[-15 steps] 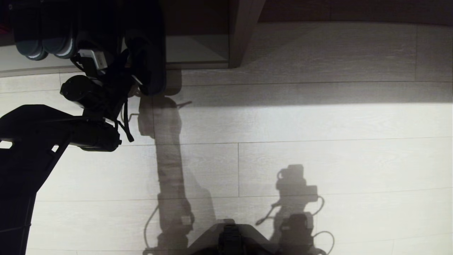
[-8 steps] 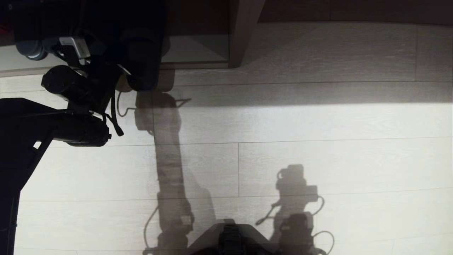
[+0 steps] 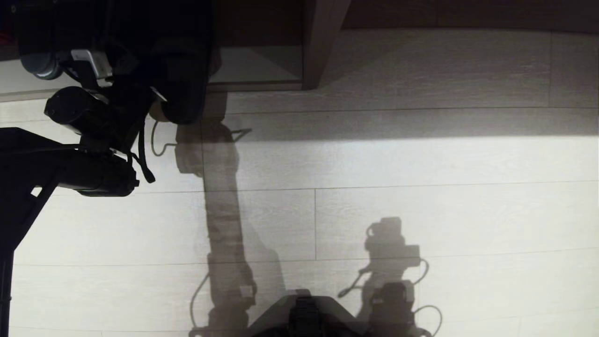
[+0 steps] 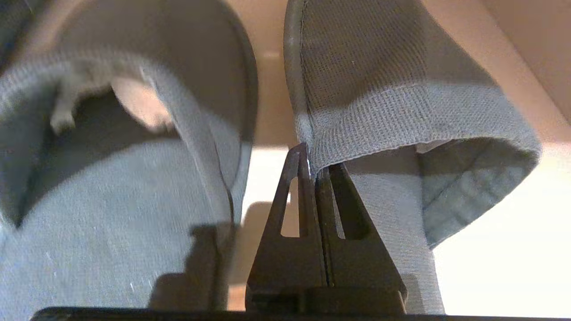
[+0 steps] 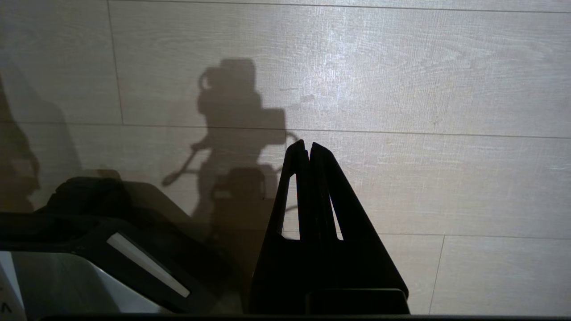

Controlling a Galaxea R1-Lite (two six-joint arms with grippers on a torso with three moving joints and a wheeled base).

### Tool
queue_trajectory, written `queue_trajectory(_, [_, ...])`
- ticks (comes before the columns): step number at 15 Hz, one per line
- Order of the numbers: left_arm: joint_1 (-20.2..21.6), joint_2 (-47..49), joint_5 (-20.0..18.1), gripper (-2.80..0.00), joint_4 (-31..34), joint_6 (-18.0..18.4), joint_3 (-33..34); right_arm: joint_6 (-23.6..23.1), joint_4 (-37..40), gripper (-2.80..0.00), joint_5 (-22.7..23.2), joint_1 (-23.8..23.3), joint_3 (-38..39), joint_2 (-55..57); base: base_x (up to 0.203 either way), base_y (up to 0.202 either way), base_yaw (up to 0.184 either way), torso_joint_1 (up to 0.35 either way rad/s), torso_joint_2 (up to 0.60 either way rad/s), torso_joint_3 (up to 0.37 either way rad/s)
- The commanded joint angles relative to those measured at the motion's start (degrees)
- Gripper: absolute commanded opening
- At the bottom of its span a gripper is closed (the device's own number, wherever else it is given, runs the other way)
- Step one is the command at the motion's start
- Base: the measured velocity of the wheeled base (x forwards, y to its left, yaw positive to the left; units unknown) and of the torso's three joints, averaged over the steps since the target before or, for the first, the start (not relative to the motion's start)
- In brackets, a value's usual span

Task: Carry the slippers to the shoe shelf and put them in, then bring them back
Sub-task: Pick up the slippers in the shoe cabinet

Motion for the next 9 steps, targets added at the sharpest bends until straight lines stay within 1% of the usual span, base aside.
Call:
queue_trajectory(1, [0.24, 0.11, -0.08, -2.8, -0.51, 0.07, 0.65, 0.0, 0.0, -2.8, 0.02, 0.01, 0.0, -0.04, 0.0, 0.0, 0.0, 0.0, 0.0, 0.0])
queue_trajectory(2, [0.15, 0.2, -0.16, 0.0, -0.51, 0.06, 0.56, 0.0, 0.0, -2.8, 0.02, 0.01, 0.0, -0.04, 0.0, 0.0, 0.0, 0.0, 0.0, 0.0])
queue_trajectory(5, [0.15, 0.13, -0.08, 0.0, 0.17, -1.08, 0.18, 0.0, 0.0, -2.8, 0.02, 0.01, 0.0, -0.04, 0.0, 0.0, 0.0, 0.0, 0.0, 0.0])
queue_trajectory(9, [0.73, 0.42, -0.15, 0.0, 0.28, -1.45, -0.99, 0.0, 0.0, -2.8, 0.02, 0.01, 0.0, -0.04, 0.0, 0.0, 0.0, 0.0, 0.0, 0.0])
